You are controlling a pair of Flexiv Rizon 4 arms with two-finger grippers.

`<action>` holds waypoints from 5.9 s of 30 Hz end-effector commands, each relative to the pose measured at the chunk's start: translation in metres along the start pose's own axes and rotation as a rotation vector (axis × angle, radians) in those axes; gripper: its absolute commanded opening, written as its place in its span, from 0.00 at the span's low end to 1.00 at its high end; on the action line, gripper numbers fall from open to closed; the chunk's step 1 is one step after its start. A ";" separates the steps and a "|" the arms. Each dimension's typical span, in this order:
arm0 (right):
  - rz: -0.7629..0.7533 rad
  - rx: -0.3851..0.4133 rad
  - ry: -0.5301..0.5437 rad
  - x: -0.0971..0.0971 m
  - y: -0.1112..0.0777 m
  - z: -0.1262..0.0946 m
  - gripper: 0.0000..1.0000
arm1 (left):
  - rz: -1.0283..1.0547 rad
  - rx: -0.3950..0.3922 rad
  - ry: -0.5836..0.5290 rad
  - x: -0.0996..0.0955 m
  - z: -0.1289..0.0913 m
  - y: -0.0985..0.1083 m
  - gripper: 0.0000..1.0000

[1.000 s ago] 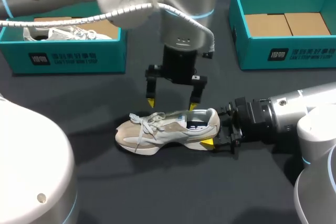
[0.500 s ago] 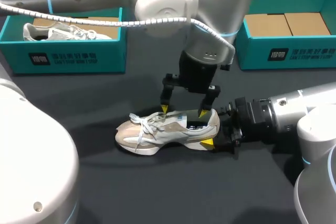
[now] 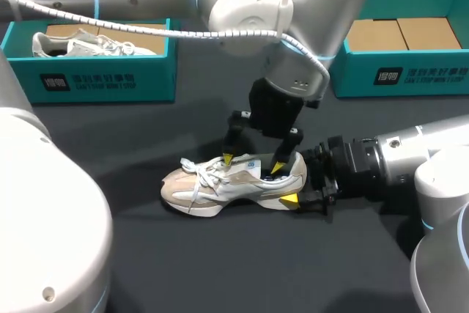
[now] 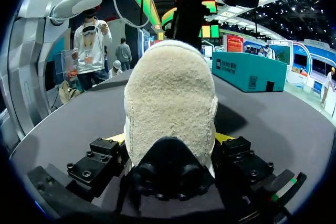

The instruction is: Take the shoe out of the shoebox, open the shoe tongue, remove and reinsert the insole, then place the shoe into the shoebox

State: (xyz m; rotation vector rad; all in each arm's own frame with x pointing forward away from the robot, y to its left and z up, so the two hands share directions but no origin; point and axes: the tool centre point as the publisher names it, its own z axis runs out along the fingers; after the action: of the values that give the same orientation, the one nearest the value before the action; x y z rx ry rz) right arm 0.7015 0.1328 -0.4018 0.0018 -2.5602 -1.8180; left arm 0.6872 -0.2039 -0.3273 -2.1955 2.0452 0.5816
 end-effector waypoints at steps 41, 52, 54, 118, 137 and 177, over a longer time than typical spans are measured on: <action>0.000 0.003 -0.002 0.002 0.000 0.001 0.00 | 0.042 -0.051 -0.126 -0.032 0.000 0.009 0.26; 0.000 0.003 -0.002 0.002 0.000 0.001 0.00 | 0.033 -0.008 -0.005 -0.052 -0.007 0.020 0.00; 0.000 0.003 -0.002 0.002 0.000 0.001 0.00 | 0.013 -0.005 0.041 -0.059 -0.007 0.020 0.00; 0.000 0.003 -0.002 0.002 0.000 0.001 0.00 | -0.130 0.105 0.171 -0.157 0.035 -0.004 0.48; 0.000 0.003 -0.002 0.002 0.000 0.001 0.00 | 0.308 0.268 0.415 -0.123 -0.085 0.011 0.53; 0.000 0.003 -0.002 0.002 0.000 0.001 0.00 | 1.427 0.597 0.049 -0.016 -0.046 0.023 0.00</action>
State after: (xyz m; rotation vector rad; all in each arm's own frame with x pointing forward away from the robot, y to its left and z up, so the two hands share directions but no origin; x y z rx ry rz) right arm 0.7008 0.1335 -0.4018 0.0013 -2.5608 -1.8179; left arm 0.6812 -0.2139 -0.2746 -0.2417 2.9741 -0.0555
